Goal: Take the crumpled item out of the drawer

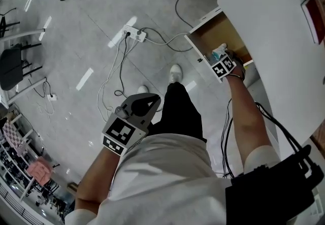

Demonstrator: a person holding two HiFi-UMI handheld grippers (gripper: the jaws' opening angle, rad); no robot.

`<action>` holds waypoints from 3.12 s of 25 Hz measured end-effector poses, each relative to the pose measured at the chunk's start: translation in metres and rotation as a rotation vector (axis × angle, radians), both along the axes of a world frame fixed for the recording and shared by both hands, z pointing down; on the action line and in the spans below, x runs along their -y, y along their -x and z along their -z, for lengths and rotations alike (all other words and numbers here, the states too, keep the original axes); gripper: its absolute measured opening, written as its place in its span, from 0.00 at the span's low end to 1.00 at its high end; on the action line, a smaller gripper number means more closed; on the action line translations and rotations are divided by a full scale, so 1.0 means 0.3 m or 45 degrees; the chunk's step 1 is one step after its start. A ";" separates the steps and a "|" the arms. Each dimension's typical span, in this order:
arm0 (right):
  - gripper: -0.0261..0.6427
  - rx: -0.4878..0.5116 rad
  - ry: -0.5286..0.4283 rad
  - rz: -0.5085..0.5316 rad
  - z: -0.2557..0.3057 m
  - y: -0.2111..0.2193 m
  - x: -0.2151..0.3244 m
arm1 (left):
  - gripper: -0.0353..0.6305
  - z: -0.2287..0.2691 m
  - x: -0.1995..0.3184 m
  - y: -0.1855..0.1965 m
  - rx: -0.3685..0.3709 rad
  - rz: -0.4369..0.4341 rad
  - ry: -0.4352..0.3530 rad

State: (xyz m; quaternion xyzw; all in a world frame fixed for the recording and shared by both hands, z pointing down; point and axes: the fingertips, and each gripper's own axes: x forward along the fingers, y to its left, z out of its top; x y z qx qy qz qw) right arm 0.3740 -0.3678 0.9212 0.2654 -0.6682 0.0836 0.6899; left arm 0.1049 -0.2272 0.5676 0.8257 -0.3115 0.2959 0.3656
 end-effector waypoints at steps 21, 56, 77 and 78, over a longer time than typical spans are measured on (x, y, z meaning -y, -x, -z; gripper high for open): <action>0.09 -0.049 -0.070 -0.049 0.006 -0.004 0.017 | 0.09 -0.047 -0.037 0.072 -0.008 0.008 -0.006; 0.09 0.327 -0.268 -0.433 1.064 0.540 -0.650 | 0.09 0.469 -0.514 0.540 -0.189 -0.174 -0.255; 0.09 0.534 -0.328 -0.298 1.568 1.070 -1.189 | 0.09 0.563 -0.819 0.752 -0.240 -0.258 -0.323; 0.09 0.534 -0.332 -0.290 1.577 1.083 -1.203 | 0.09 0.566 -0.827 0.759 -0.242 -0.259 -0.327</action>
